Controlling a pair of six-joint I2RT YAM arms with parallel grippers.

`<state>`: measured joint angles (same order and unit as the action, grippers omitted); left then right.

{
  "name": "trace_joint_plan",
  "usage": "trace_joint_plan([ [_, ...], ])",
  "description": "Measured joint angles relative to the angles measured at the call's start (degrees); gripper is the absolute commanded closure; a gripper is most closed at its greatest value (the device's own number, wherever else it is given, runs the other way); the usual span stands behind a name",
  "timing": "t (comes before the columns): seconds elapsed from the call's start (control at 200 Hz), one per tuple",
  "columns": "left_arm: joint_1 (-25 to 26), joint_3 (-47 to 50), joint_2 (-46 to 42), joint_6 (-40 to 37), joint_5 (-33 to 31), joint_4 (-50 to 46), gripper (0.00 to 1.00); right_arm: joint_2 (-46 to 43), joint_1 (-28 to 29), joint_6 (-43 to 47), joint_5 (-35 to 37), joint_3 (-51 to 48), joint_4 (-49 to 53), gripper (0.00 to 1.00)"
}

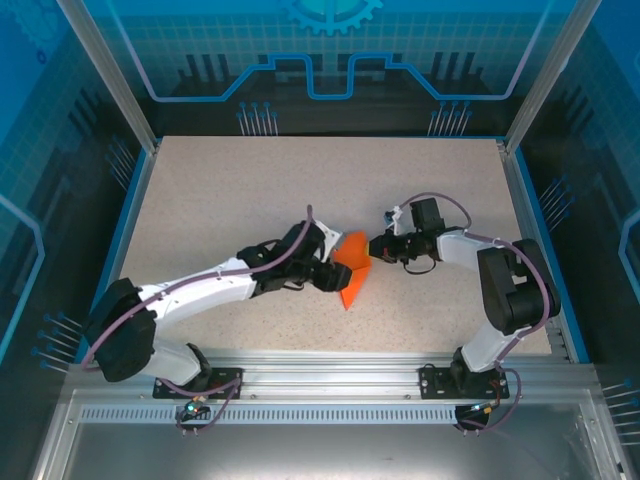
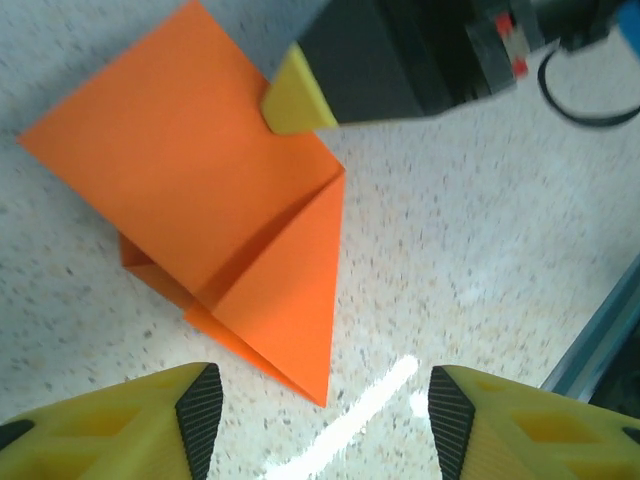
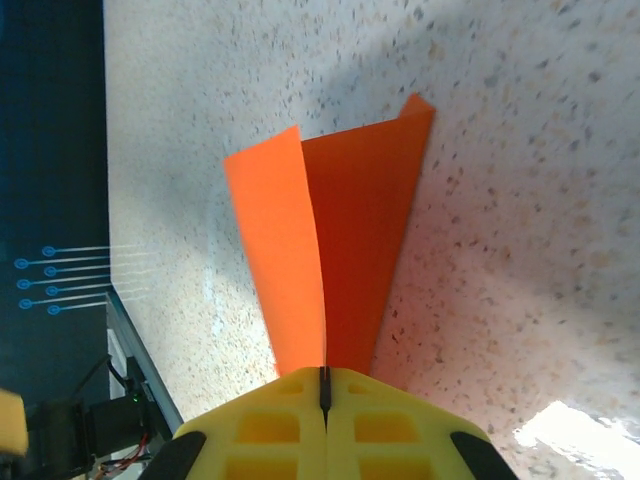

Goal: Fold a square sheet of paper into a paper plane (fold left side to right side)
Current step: Fold the wing for the fifth time at the center of the table.

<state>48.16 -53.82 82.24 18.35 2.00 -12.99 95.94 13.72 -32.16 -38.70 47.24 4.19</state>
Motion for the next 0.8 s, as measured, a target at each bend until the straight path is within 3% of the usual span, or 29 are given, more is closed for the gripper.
trace_joint_plan([
  [0.175, 4.59, -0.76, 5.99, 1.25, -5.66, -0.13, 0.37, 0.02, 2.40, -2.95, 2.91, 1.38, 1.57, 0.99],
  [0.43, 10.80, -9.70, 17.90, 1.66, -15.56, -4.90, 0.37, 0.02, 3.58, -5.42, 5.86, 2.05, 3.80, 1.00],
  [0.8, 12.44, -14.40, 24.94, 4.26, -24.35, -10.78, 0.46, 0.02, 4.02, -5.86, 7.30, 3.87, 5.62, 0.99],
])
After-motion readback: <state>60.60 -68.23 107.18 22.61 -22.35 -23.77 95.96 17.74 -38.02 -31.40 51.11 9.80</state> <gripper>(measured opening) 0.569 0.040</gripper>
